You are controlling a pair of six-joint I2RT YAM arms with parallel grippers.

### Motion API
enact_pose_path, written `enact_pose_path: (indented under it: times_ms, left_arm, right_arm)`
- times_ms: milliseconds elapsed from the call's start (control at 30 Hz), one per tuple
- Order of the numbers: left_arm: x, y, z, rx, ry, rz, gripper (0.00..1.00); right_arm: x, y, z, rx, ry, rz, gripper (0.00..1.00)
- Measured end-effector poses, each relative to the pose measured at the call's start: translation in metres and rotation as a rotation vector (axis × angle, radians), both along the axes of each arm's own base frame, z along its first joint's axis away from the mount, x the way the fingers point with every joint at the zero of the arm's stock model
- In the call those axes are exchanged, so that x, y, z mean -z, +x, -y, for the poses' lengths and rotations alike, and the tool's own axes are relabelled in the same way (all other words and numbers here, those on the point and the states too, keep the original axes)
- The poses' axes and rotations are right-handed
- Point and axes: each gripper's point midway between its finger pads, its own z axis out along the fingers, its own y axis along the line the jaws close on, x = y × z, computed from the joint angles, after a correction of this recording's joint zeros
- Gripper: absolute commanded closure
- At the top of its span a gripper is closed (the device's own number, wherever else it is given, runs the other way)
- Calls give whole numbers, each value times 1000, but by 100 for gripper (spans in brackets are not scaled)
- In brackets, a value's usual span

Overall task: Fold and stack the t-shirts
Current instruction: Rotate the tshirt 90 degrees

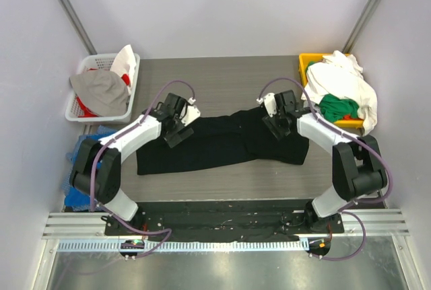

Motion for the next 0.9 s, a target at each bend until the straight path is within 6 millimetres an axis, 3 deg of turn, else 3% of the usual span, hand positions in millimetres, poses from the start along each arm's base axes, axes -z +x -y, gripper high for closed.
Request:
enact_pose_path:
  times_ms: [300,533,733,900]
  left_arm:
    - [35,21,-13,1,68,0,0]
    - [41,28,-16,15,94,16,0]
    - [41,29,-17,23,100,24,0]
    - [42,25,-11,42,97,6,0]
  right_arm:
    - [34,16,-4,-8,-18,-40,41]
    - [36,32,-7,-25,-30,-21,41]
    - [35,74,-13,-29,-52,36,41]
    - [31,132,-25,-25,-62,118,41]
